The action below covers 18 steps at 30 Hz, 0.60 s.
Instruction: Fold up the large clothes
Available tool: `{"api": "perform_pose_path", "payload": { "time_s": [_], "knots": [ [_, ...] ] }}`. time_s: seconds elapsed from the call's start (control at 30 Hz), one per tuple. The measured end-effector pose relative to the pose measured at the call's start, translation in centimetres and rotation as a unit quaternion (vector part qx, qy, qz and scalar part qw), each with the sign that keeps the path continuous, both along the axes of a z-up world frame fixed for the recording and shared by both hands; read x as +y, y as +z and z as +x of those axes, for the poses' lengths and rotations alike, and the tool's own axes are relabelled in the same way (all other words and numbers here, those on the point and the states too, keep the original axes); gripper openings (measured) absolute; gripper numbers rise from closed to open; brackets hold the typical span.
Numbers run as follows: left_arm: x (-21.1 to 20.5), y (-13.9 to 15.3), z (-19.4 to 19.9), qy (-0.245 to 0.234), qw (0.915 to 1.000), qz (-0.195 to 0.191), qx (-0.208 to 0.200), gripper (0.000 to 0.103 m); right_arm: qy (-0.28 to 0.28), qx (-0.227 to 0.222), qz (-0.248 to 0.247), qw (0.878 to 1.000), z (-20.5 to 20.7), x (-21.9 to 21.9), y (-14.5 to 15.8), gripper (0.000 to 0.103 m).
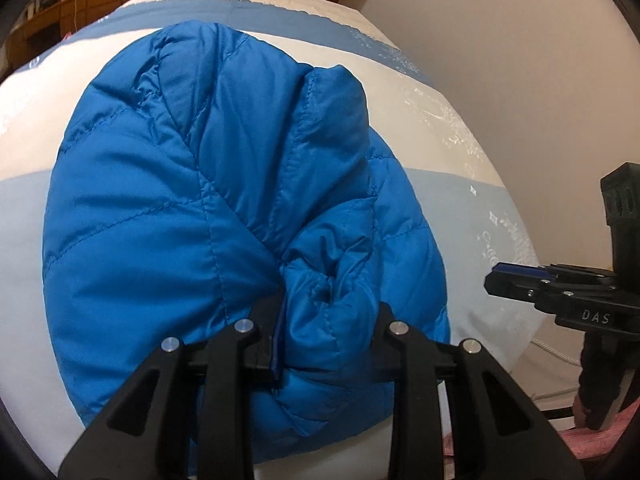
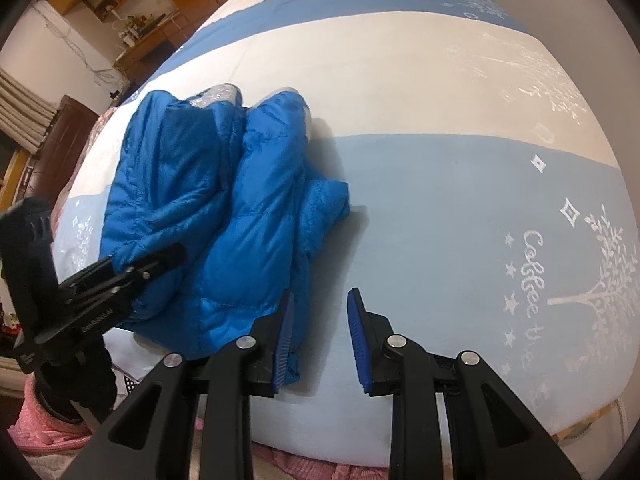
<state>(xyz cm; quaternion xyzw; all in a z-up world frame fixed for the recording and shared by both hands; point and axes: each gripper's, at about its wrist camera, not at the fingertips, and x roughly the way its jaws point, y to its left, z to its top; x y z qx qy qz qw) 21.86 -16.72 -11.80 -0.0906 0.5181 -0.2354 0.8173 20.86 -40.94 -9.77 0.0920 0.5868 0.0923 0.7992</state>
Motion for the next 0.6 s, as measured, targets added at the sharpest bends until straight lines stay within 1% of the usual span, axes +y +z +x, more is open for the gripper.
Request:
{"api": "perform_pose_path", "payload": {
  "time_s": [0.07, 0.13, 0.17, 0.2, 0.23, 0.27, 0.3, 0.33, 0.37, 0.4, 0.47, 0.5, 0.53, 0.57, 0.6],
  "knots": [
    [0.6, 0.5, 0.0, -0.002, 0.9999, -0.014, 0.004, 0.030, 0.007, -0.006, 0.004, 1.000, 0.5, 0.3, 0.5, 0.028],
    [1.5, 1.8, -0.1, -0.006, 0.9996, -0.027, 0.001, 0.031, 0.014, -0.012, 0.011, 1.000, 1.2, 0.7, 1.2, 0.032],
    [2.1, 2.4, -0.2, -0.008, 0.9995, -0.032, -0.001, 0.035, 0.020, -0.016, 0.014, 1.000, 1.5, 1.0, 1.6, 0.035],
    [2.7, 3.4, -0.5, -0.014, 0.9988, -0.047, -0.003, 0.040, 0.027, -0.020, 0.015, 0.999, 1.8, 1.3, 1.9, 0.039],
    [3.3, 4.0, -0.8, -0.019, 0.9977, -0.066, -0.002, 0.055, 0.036, -0.025, 0.014, 0.999, 2.2, 1.8, 2.4, 0.040],
    [4.2, 5.0, -1.1, -0.033, 0.9929, -0.114, 0.009, 0.066, 0.043, -0.030, 0.014, 0.999, 2.5, 2.3, 2.8, 0.043],
    [4.7, 5.7, -1.3, -0.042, 0.9885, -0.144, 0.016, 0.067, 0.051, -0.035, 0.017, 0.998, 2.9, 2.9, 3.2, 0.047],
    [5.2, 6.1, -1.4, -0.049, 0.9851, -0.163, 0.020, 0.067, 0.054, -0.036, 0.021, 0.998, 3.2, 3.2, 3.4, 0.049],
    [5.8, 6.8, -1.6, -0.049, 0.9835, -0.173, 0.018, 0.067, 0.058, -0.036, 0.031, 0.997, 3.6, 3.6, 3.7, 0.053],
    [6.5, 7.3, -1.6, -0.038, 0.9853, -0.166, 0.012, 0.067, 0.062, -0.034, 0.047, 0.996, 4.1, 3.9, 4.0, 0.058],
    [8.5, 7.8, -1.3, -0.002, 0.9899, -0.142, 0.001, 0.066, 0.072, -0.027, 0.077, 0.994, 5.0, 4.6, 4.0, 0.063],
    [9.8, 7.7, -0.6, 0.028, 0.9929, -0.116, 0.003, 0.066, 0.074, -0.018, 0.088, 0.993, 5.7, 5.1, 3.8, 0.065],
    [11.0, 7.4, 0.2, 0.058, 0.9948, -0.084, 0.005, 0.061, 0.075, -0.011, 0.093, 0.993, 6.2, 5.5, 3.5, 0.066],
    [11.8, 7.1, 0.8, 0.077, 0.9950, -0.063, 0.008, 0.056, 0.075, -0.002, 0.096, 0.993, 6.8, 6.1, 3.2, 0.066],
    [12.7, 6.6, 1.7, 0.099, 0.9946, -0.031, 0.010, 0.054, 0.077, 0.006, 0.099, 0.992, 7.5, 6.6, 2.8, 0.066]
  ]
}}
